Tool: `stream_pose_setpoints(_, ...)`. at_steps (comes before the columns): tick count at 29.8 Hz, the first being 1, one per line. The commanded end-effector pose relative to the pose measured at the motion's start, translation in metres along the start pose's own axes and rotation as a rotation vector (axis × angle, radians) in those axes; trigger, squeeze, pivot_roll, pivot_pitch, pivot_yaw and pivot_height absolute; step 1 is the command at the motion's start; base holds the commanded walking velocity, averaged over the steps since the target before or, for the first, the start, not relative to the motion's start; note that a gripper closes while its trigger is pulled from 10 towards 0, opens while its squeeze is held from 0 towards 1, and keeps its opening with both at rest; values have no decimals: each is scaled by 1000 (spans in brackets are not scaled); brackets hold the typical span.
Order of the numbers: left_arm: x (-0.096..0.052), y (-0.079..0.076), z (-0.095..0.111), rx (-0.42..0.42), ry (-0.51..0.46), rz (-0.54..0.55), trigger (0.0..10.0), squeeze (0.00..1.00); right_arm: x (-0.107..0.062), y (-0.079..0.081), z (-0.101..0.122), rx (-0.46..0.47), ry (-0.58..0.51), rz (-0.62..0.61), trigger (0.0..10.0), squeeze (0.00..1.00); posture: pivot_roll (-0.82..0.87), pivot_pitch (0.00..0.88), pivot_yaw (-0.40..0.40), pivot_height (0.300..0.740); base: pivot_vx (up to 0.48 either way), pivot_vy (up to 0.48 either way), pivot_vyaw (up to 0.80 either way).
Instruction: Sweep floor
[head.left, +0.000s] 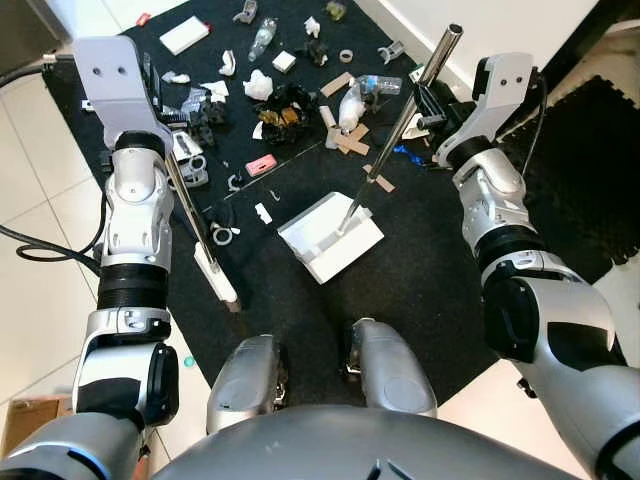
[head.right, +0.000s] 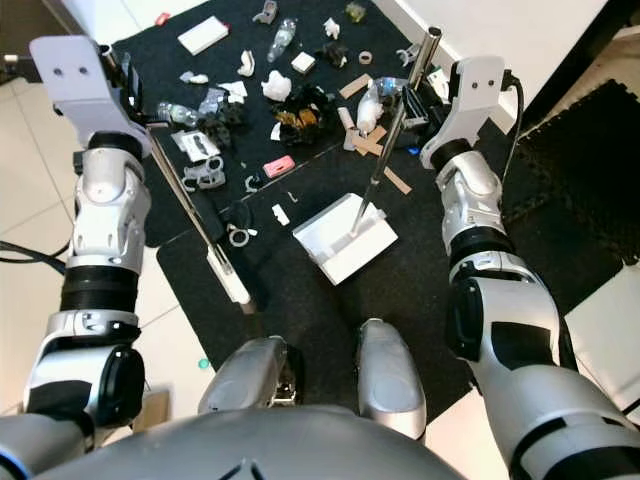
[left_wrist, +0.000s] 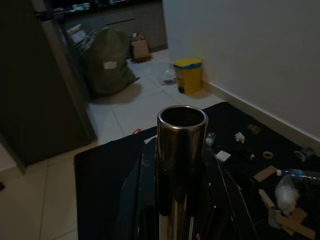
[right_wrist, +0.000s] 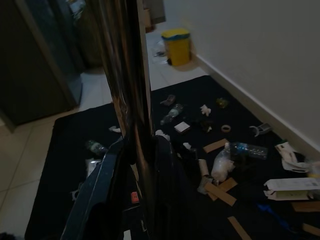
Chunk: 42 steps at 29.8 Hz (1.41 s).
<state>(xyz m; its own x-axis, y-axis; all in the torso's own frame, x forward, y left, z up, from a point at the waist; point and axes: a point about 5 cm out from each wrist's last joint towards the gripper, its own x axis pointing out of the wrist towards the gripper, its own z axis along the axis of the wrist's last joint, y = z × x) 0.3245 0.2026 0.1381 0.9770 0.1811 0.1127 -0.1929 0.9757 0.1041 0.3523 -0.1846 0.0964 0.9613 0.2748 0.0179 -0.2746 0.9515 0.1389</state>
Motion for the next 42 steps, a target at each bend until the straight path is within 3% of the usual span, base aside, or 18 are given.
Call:
stream_pose_setpoints(1,2,-3,4,3,-26,2,10000,0,5,0,12,8,-53,1,10000,0,26,0,20,740,0,-480,0)
stream_pose_setpoints(30,2,-3,3,1,-23,10,10000,0,4,0,10,10,-45,2,10000,0,25,0,21,740,0,-477,0)
stream_pose_setpoints(42,1,-3,6,-26,-54,7,10000,0,4,1,9,13,-44,4,10000,0,25,0,23,740,0,0,0)
